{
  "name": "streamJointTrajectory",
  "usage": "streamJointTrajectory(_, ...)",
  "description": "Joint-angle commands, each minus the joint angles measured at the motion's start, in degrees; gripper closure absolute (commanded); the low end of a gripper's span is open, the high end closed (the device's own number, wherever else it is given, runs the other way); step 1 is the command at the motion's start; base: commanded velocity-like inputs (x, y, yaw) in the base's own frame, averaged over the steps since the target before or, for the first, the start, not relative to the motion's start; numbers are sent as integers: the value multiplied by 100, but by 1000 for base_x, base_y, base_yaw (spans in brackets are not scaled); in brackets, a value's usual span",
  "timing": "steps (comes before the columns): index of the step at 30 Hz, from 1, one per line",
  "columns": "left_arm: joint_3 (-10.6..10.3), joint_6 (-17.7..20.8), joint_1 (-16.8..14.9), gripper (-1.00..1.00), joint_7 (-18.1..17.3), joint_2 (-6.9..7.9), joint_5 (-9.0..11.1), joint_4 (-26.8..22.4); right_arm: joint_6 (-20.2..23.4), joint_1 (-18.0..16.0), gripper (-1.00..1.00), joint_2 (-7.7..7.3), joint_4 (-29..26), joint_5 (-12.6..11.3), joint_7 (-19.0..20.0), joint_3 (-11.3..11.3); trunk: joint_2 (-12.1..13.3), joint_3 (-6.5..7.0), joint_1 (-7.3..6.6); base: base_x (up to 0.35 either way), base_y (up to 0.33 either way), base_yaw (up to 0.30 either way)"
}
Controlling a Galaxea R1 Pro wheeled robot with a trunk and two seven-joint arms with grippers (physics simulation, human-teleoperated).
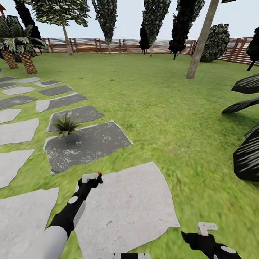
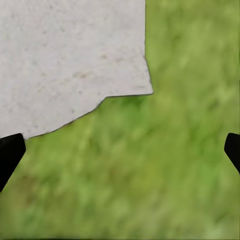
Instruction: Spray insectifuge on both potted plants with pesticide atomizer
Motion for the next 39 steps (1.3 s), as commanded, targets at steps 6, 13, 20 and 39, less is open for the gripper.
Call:
streamJointTrajectory(6,-42,-12,-4,-100,-48,-16,0,3,28,-2,-100,6,-10,5,114,-6,-6,-88,6,0,0,0)
streamJointTrajectory(13,-53,-12,-4,-100,-48,-17,-1,3,28,-2,-100,6,-11,8,122,-14,-6,-89,6,0,0,0)
streamJointTrajectory(20,-53,-12,-4,-100,-44,-17,-1,3,28,-2,-100,6,-11,8,121,-14,-6,-89,6,94,-83,0)
streamJointTrajectory(39,-53,-12,-4,-100,-41,-17,-1,3,28,-2,-100,7,-11,8,116,-14,-6,-111,6,69,-67,70)
